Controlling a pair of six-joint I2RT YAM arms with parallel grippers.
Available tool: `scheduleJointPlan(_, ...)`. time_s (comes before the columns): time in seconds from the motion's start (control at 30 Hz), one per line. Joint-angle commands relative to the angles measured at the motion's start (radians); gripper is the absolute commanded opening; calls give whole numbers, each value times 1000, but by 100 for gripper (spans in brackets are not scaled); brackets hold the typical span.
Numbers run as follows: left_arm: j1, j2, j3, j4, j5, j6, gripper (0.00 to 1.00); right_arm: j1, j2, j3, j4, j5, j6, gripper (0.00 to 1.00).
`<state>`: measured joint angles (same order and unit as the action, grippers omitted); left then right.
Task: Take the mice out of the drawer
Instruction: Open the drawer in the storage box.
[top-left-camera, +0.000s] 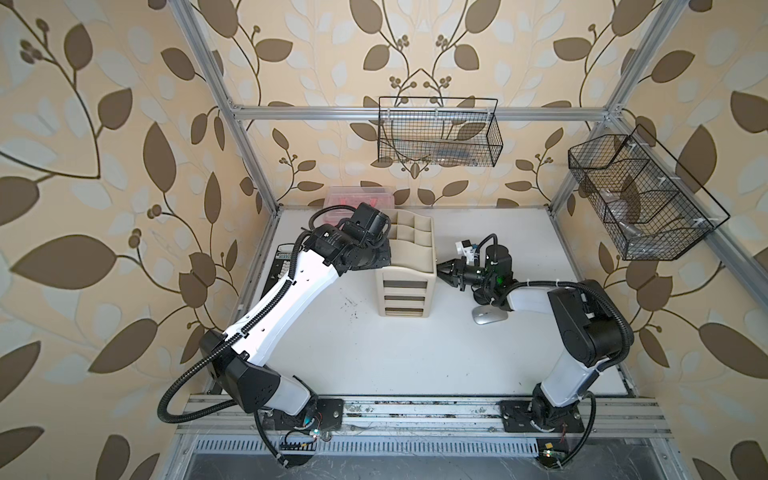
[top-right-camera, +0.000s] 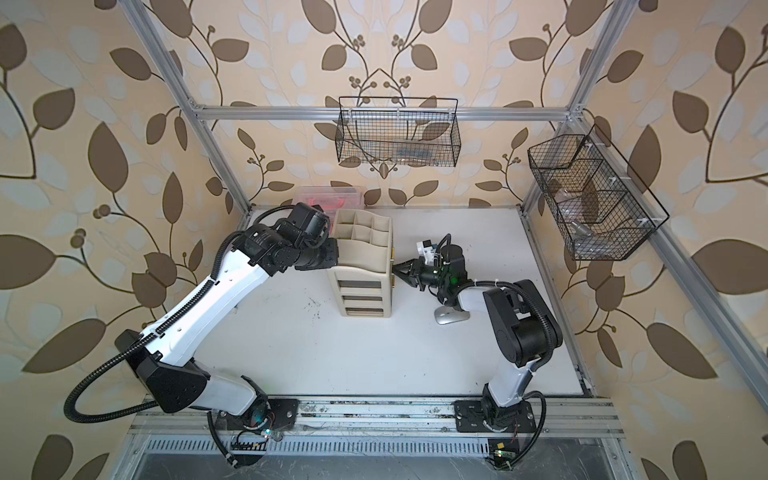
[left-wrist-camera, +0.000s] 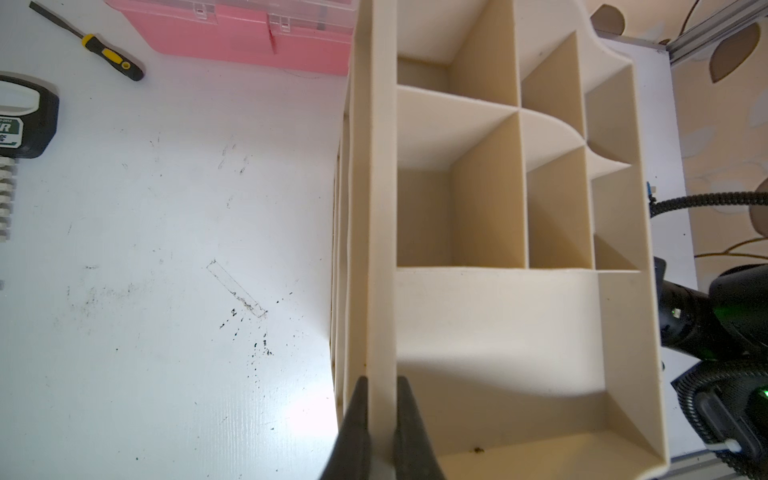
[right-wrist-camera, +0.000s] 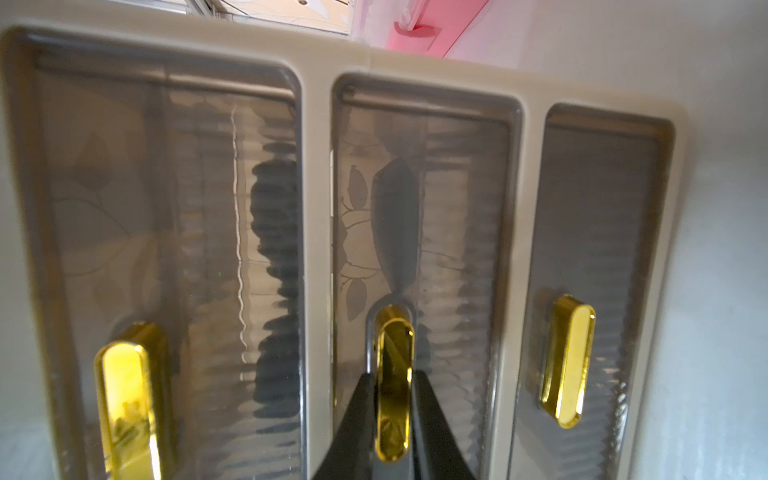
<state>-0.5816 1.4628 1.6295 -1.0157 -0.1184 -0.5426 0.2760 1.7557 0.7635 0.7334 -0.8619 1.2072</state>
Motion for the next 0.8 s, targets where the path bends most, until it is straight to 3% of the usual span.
scheduleJointPlan(0.0, 4, 18, 24, -57, -95, -43, 0, 3, 8, -13, 18, -17, -1, 13)
scheduleJointPlan(0.3, 5, 34, 81, -152, -233, -67, 0, -88, -41, -45, -74, -40, -77, 8)
scheduleJointPlan(0.5, 6, 33, 94, -187, -265, -60, 0, -156, -104, -50, -252, -32, -206, 7)
scheduleJointPlan(0.77, 31, 31, 112, -198, -201, -7, 0, -221, -116, -45, -346, -63, -252, 7)
